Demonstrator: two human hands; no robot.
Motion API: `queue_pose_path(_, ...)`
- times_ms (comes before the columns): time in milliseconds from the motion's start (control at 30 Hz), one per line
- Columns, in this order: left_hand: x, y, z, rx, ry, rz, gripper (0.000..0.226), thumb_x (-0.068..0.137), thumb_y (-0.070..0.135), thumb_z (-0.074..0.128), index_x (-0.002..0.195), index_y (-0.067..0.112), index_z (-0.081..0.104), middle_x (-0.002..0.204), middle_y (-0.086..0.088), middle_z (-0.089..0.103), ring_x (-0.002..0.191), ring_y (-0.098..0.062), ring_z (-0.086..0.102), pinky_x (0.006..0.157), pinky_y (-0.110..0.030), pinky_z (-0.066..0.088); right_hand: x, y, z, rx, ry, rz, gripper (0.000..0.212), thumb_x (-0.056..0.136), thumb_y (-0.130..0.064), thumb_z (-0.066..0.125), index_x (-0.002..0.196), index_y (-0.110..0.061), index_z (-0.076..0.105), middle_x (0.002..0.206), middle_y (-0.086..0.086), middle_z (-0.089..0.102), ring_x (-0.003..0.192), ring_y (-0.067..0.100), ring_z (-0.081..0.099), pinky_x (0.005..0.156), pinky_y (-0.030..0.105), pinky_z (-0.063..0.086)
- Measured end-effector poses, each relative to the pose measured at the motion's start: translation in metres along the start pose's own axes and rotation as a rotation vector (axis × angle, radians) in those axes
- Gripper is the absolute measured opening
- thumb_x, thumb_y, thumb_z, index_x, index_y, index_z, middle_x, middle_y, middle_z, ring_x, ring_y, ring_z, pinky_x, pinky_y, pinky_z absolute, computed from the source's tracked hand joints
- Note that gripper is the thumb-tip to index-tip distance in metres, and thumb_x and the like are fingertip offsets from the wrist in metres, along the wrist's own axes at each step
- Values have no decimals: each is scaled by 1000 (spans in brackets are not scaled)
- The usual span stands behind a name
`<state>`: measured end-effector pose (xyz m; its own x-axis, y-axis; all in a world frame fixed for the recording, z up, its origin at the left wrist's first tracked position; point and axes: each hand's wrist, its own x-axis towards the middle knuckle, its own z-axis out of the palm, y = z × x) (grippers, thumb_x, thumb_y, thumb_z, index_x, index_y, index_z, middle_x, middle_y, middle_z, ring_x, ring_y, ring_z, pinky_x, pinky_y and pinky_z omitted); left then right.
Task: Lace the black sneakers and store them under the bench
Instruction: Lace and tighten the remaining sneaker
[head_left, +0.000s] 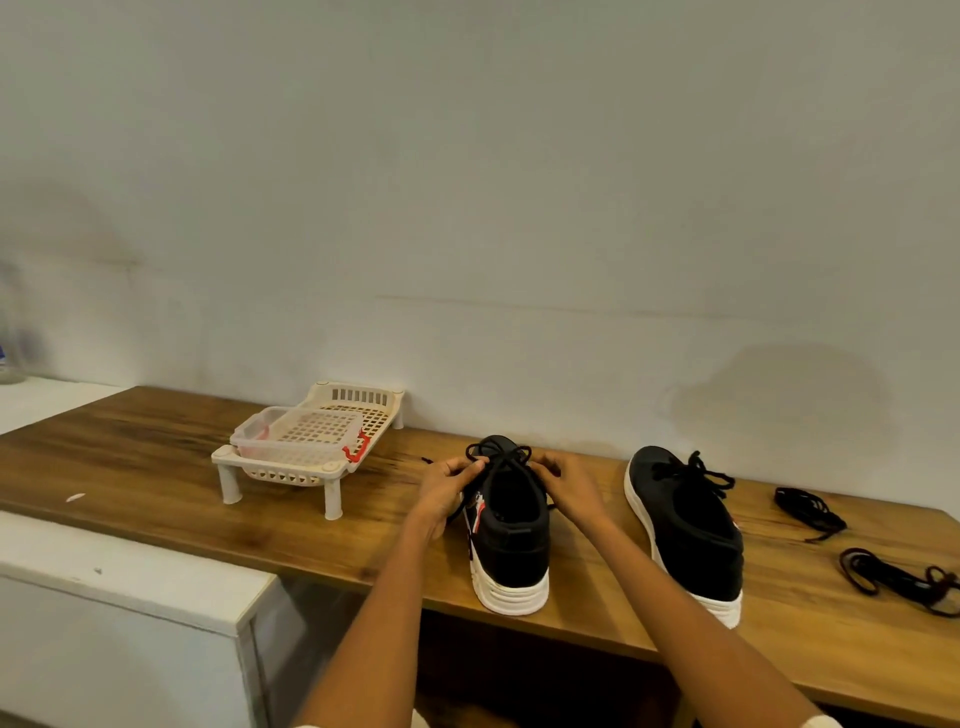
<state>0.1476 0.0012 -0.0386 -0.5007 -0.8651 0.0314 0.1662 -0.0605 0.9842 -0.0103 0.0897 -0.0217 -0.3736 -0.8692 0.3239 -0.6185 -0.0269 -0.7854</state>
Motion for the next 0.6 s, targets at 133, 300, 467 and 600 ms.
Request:
queue_pose_path(133, 5, -3, -1, -2, 52, -8, 21, 95, 15, 53, 108, 2, 64, 102, -13, 70, 94, -21, 65, 81, -29, 53, 2, 0, 1, -4, 30, 14, 8, 95, -21, 54, 93, -20, 62, 82, -1, 65, 79, 16, 62, 66, 27, 50)
queue_pose_path(300, 10, -4, -2, -2, 45, -40, 22, 98, 17, 48, 111, 6, 62, 102, -9, 71, 100, -22, 65, 91, -35, 51, 2, 2, 1, 8, -113, 0, 15, 96, -26, 52, 101, -29, 65, 90, -7, 69, 88, 14, 65, 76, 37, 55)
queue_pose_path(467, 10, -7, -5, 1, 27, -45, 23, 98, 21, 47, 111, 8, 62, 101, -7, 72, 103, -21, 64, 104, -45, 43, 3, -1, 5, -64, 73, 44, 10, 99, -27, 45, 95, -21, 51, 81, -5, 60, 80, 19, 60, 72, 39, 51)
queue_pose_path(600, 11, -7, -4, -20, 65, -62, 17, 98, 20, 49, 101, 11, 63, 99, -7, 72, 106, -23, 63, 106, -46, 41, -2, 0, 8, 50, 202, 139, 9, 102, -21, 37, 102, -15, 44, 78, -7, 59, 85, 20, 62, 80, 41, 53)
